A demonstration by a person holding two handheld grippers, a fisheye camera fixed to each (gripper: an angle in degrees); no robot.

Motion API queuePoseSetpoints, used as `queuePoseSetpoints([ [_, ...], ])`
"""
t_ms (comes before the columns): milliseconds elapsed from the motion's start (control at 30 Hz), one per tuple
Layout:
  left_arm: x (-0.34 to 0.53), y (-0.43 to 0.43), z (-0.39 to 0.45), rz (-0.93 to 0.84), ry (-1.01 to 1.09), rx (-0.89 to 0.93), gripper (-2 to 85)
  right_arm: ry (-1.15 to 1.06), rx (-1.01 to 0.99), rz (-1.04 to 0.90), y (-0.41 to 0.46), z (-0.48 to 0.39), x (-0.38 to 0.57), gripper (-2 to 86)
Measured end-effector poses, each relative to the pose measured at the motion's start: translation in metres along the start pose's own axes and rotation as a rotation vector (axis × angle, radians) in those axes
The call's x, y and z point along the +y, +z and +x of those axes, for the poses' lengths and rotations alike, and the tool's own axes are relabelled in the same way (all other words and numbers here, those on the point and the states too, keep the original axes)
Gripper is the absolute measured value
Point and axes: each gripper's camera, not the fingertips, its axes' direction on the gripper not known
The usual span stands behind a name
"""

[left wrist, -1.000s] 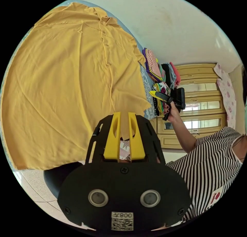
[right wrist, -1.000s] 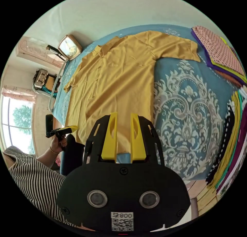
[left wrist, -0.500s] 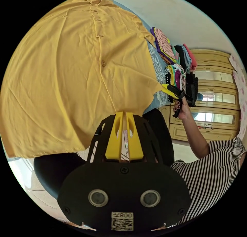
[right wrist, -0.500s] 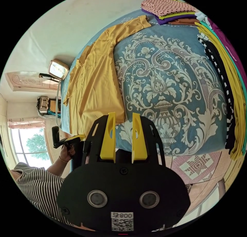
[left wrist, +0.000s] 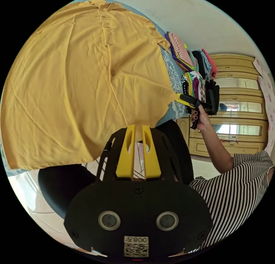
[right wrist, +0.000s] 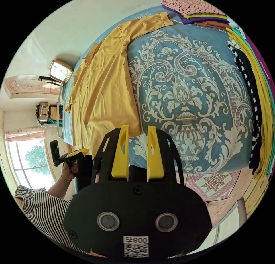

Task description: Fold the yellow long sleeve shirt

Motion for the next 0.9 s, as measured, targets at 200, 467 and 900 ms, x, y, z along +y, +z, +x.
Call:
queuePoseSetpoints([
  [200, -0.002, 0.0, 0.013, -0.03, -0.007, -0.068, 0.5, -0.003, 0.084, -0.025, 0.008, -0.004, 0.004, 5.9],
  [467, 0.016, -0.056, 0.023, 0.097, -0.024, -0.098, 0.6, -0.048, 0.102, -0.073, 0.014, 0.001, 0.01, 0.6],
  [900, 0.018, -0.056, 0.027, -0.03, -0.073, -0.098, 0.6, -0.045, 0.058, -0.083, 0.024, 0.017, 0.021, 0.2],
])
